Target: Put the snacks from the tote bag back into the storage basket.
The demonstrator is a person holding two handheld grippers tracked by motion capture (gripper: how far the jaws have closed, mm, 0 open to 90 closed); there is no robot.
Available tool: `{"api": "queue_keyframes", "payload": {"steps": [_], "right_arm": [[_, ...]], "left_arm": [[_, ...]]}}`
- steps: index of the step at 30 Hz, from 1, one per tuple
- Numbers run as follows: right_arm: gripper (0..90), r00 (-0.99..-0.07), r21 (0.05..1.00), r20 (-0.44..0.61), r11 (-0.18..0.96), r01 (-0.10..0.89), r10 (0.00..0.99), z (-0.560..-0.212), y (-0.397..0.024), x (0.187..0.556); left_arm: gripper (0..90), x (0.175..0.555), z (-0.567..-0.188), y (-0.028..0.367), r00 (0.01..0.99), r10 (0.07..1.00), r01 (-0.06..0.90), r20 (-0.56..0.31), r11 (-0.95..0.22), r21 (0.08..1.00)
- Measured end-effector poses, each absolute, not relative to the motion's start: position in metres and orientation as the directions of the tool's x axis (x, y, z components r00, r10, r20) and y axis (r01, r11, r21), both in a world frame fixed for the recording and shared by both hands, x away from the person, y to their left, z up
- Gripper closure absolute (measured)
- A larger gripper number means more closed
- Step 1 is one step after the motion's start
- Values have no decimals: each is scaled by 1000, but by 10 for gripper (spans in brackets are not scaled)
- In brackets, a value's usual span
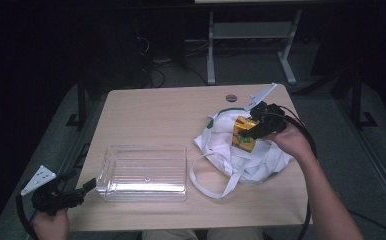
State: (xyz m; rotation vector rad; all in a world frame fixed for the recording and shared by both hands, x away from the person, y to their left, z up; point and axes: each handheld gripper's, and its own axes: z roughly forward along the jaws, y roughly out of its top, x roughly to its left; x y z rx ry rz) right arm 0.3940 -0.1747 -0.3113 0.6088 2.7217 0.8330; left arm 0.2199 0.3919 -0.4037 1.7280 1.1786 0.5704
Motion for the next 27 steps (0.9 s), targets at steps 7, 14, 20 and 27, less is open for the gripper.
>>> {"api": "queue_keyframes", "payload": {"steps": [7,14,20,27], "right_arm": [[518,-897,588,-67,743,319,438,-303,-169,390],[518,-914,589,-74,757,282,398,-291,-153,379],[517,-930,600,-68,759,252,362,-282,-141,370],[517,-943,588,-69,777,226,326,-275,-128,363]], "left_arm": [[127,219,-404,392,429,895,457,-122,-98,884],[127,219,-403,392,429,896,456,-115,-104,884],[127,219,-404,392,428,896,454,-113,-106,885],[127,219,-403,392,427,898,451,-109,-108,886]]}}
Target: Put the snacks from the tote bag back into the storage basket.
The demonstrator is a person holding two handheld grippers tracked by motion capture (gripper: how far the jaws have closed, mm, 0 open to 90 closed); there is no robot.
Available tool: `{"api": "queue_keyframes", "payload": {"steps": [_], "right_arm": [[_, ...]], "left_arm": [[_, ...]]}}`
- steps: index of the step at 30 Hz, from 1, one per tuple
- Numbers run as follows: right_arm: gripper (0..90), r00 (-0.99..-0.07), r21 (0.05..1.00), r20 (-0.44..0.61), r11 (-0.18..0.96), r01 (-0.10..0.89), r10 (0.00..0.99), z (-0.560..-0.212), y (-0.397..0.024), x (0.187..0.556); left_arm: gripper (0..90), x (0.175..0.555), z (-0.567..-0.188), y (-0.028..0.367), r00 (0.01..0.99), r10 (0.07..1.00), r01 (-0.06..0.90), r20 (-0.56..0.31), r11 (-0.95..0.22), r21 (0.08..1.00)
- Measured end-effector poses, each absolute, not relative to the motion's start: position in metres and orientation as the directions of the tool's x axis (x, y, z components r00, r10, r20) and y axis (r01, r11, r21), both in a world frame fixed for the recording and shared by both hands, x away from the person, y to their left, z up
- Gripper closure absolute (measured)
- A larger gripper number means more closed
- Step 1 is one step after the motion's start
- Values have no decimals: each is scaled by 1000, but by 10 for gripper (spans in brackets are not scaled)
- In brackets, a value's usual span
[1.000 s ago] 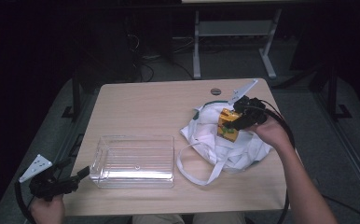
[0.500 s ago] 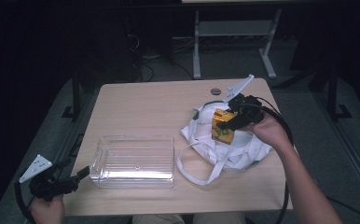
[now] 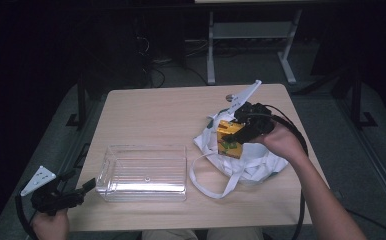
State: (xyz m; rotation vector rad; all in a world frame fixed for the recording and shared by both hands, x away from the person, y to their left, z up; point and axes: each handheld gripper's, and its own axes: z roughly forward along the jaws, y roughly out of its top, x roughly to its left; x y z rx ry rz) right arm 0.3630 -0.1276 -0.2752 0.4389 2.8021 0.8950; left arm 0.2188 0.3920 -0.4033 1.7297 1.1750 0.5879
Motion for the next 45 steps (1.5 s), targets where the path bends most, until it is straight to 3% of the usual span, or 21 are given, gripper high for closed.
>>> {"api": "queue_keyframes", "payload": {"steps": [25,45], "right_arm": [[519,-982,612,-95,787,72,163,-256,-60,341],[519,-991,616,-103,788,8,90,-253,-18,330]], "left_arm": [[127,219,-404,392,430,897,445,-102,-113,888],[127,219,-403,391,430,897,445,-101,-113,888]]}}
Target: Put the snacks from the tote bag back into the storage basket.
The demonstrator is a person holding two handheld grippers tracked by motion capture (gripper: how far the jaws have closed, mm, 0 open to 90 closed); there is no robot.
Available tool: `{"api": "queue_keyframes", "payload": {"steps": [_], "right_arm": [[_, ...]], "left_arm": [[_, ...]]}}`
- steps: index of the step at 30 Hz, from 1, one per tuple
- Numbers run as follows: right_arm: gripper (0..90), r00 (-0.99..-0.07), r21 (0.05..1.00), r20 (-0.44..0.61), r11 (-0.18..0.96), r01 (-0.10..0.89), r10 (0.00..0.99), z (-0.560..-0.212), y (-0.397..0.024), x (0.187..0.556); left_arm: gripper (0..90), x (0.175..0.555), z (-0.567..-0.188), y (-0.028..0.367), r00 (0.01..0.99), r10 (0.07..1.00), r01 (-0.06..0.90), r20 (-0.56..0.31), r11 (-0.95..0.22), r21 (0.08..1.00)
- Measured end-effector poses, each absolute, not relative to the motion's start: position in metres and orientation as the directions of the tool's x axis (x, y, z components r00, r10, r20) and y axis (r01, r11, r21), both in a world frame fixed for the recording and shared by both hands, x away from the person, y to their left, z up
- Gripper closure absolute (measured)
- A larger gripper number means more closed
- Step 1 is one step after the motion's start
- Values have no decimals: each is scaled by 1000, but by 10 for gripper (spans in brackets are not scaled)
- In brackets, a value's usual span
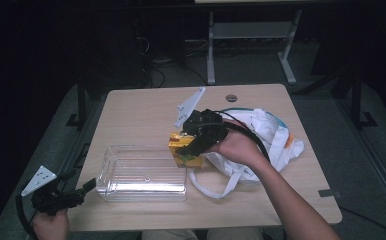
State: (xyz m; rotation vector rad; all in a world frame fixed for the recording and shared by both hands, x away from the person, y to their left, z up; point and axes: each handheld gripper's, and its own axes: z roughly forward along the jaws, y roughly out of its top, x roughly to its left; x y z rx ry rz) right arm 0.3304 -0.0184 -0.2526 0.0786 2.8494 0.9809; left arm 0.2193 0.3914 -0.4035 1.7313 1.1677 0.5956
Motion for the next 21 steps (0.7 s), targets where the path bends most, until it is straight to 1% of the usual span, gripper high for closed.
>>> {"api": "queue_keyframes", "payload": {"steps": [8,21], "right_arm": [[519,-995,625,-89,781,-18,49,-258,1,327],[519,-998,633,-60,774,-24,18,-270,17,326]], "left_arm": [[127,219,-403,392,428,898,440,-101,-110,891],[127,219,-403,392,429,897,441,-102,-109,891]]}}
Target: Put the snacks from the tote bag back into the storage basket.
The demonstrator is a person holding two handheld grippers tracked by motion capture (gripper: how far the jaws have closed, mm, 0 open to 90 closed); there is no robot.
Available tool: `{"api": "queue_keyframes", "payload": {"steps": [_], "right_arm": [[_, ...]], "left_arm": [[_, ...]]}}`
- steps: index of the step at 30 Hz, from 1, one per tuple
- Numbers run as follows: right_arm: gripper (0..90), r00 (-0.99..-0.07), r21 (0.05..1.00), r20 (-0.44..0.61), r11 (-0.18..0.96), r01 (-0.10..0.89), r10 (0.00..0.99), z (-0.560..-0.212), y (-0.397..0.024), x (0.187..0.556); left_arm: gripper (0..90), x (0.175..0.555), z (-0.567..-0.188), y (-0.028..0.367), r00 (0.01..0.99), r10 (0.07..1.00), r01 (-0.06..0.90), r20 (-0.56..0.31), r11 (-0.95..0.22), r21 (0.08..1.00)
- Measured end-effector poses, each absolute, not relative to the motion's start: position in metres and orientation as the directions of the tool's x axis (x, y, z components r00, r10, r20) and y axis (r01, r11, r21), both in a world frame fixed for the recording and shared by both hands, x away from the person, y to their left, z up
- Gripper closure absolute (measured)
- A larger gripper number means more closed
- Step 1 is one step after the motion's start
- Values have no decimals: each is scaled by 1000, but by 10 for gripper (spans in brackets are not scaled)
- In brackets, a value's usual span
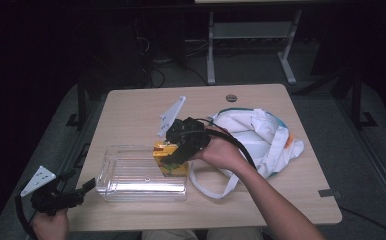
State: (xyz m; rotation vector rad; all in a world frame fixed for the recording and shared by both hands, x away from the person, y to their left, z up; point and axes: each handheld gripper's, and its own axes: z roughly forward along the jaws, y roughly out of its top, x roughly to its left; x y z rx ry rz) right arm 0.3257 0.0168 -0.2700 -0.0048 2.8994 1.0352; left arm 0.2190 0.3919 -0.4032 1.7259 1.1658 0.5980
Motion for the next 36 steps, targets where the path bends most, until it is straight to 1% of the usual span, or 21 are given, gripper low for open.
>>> {"api": "queue_keyframes", "payload": {"steps": [10,14,36], "right_arm": [[518,-1000,630,-29,776,-24,-8,-285,29,326],[518,-999,623,-31,782,-32,-16,-289,33,326],[517,-1000,606,-15,795,-22,-16,-311,43,329]], "left_arm": [[127,219,-403,392,430,897,441,-102,-110,891],[127,219,-403,392,430,897,440,-100,-112,891],[127,218,-403,393,427,899,439,-98,-112,892]]}}
